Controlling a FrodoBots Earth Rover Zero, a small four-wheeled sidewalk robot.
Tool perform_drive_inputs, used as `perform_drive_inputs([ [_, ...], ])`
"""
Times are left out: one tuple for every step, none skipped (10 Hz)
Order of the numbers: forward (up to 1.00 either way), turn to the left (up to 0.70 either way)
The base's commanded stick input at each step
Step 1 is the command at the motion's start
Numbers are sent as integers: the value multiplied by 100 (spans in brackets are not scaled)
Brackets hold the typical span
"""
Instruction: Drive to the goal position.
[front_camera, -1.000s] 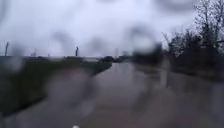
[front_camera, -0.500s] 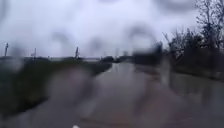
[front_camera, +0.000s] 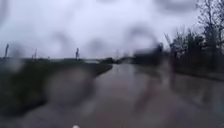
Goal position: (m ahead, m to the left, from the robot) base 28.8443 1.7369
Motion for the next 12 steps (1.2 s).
perform_drive_inputs([
  [49,0],
  [48,0],
  [48,0],
  [51,0],
  [59,0],
  [60,0],
  [51,0],
  [50,0],
  [50,0],
  [36,0],
  [28,0],
  [22,0],
])
